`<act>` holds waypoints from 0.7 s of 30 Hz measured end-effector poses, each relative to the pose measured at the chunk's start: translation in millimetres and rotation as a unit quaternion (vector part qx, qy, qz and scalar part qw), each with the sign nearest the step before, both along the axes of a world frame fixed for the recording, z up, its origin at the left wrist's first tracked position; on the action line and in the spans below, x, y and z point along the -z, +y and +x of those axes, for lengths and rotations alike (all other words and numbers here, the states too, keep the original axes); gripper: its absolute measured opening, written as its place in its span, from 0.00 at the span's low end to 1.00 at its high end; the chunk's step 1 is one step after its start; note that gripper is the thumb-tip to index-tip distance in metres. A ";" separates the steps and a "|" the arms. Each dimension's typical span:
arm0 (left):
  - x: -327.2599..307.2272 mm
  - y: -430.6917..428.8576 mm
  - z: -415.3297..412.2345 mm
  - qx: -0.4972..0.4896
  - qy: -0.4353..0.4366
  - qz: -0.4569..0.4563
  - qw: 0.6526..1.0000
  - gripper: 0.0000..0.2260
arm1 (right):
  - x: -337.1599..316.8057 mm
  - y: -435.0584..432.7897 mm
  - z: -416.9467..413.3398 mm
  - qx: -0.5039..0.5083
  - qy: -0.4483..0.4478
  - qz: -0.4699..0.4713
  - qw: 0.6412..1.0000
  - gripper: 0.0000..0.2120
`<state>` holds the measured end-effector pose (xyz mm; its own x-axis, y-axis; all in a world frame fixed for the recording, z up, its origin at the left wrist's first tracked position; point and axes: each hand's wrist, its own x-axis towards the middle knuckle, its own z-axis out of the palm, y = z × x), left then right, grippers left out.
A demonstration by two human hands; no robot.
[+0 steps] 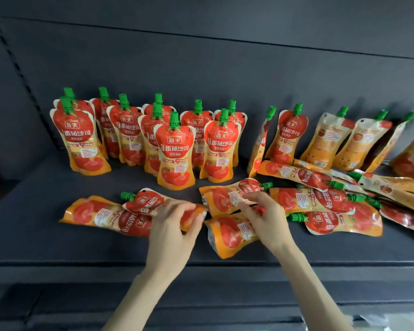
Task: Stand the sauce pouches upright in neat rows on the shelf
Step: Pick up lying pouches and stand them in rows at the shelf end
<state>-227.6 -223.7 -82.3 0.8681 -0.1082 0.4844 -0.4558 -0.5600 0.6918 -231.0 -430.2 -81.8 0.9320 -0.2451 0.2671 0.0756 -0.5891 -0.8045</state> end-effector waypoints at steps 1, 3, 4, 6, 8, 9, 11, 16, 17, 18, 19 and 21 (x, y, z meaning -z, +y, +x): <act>2.5 -4.4 -3.9 0.015 -0.004 0.012 1.000 0.16 | 3.0 -2.3 -6.2 -0.001 -0.004 -0.008 1.000 0.10; 8.0 -17.0 -11.3 0.032 0.008 0.050 0.998 0.18 | 9.4 -9.4 -19.9 -0.015 -0.015 -0.030 0.999 0.09; 10.1 -24.4 -15.2 0.029 0.015 0.080 0.996 0.21 | 12.8 -13.2 -26.8 -0.026 -0.022 -0.043 0.998 0.08; 12.6 -39.1 -24.8 -0.002 0.007 0.153 0.988 0.24 | 18.5 -20.1 -39.3 -0.047 -0.039 -0.071 0.996 0.08; 10.4 -48.6 -34.8 -0.039 -0.011 0.198 0.979 0.23 | 22.9 -24.1 -46.6 -0.061 -0.049 -0.088 0.993 0.11; 9.3 -50.5 -39.4 -0.056 -0.012 0.205 0.977 0.22 | 24.1 -25.4 -48.8 -0.065 -0.051 -0.085 0.993 0.11; 7.7 -52.3 -49.6 -0.071 0.004 0.195 0.978 0.17 | 23.0 -27.0 -51.7 -0.079 -0.039 -0.056 0.995 0.07; 4.8 -51.0 -67.1 -0.040 0.158 0.125 0.979 0.17 | 13.6 -29.8 -57.7 -0.120 -0.007 0.023 0.992 0.04; 1.2 -50.0 -67.5 -0.030 0.196 0.105 0.974 0.20 | 12.3 -30.3 -58.8 -0.127 0.002 0.040 0.991 0.05; -2.1 -48.9 -67.5 -0.017 0.234 0.082 0.969 0.22 | 11.5 -30.4 -60.1 -0.131 0.009 0.055 0.990 0.06; -5.3 -48.4 -68.4 -0.005 0.259 0.062 0.964 0.23 | 11.6 -30.0 -61.2 -0.132 0.013 0.064 0.989 0.07; -8.1 -47.4 -71.8 0.008 0.259 0.028 0.965 0.22 | 12.5 -28.1 -63.6 -0.122 0.000 0.057 0.991 0.12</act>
